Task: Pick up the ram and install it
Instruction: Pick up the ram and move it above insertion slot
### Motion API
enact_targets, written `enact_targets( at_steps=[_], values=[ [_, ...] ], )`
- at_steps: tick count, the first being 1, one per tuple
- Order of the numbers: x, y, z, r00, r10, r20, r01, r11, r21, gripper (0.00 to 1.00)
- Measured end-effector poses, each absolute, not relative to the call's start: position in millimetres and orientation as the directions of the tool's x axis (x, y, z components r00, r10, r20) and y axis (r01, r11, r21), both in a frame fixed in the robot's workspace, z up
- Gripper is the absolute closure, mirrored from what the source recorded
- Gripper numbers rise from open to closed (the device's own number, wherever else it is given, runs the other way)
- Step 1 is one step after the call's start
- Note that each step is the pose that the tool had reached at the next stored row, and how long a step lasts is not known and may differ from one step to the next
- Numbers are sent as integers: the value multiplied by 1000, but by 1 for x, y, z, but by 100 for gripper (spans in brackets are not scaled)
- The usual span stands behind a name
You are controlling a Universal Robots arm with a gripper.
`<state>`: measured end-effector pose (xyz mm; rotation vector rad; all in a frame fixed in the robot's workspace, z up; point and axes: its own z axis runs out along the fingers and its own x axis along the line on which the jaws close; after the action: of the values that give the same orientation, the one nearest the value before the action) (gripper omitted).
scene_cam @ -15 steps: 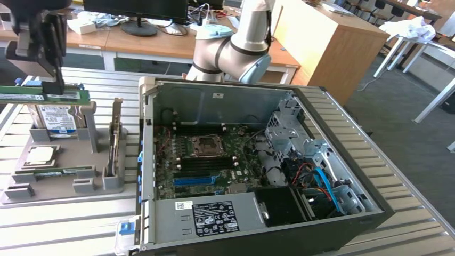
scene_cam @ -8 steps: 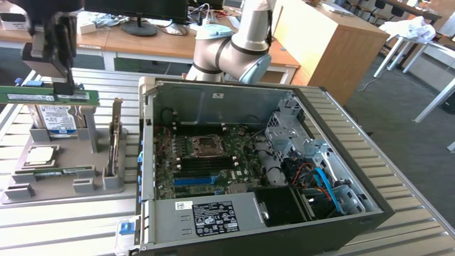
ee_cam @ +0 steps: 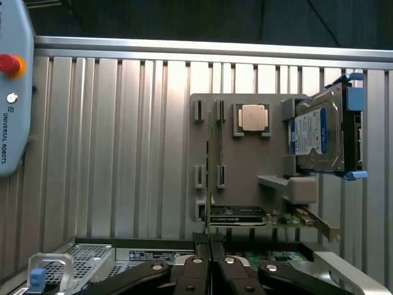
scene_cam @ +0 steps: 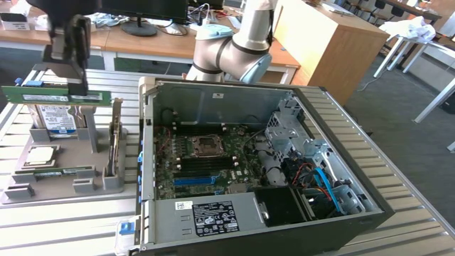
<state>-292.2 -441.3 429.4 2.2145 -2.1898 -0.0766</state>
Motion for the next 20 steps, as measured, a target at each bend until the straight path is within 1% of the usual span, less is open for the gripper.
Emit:
enact_targets(
  at_steps=[20],
  values=[
    [-247,-441,429,11,-1000,-17,-998,-12,59,89]
  ],
)
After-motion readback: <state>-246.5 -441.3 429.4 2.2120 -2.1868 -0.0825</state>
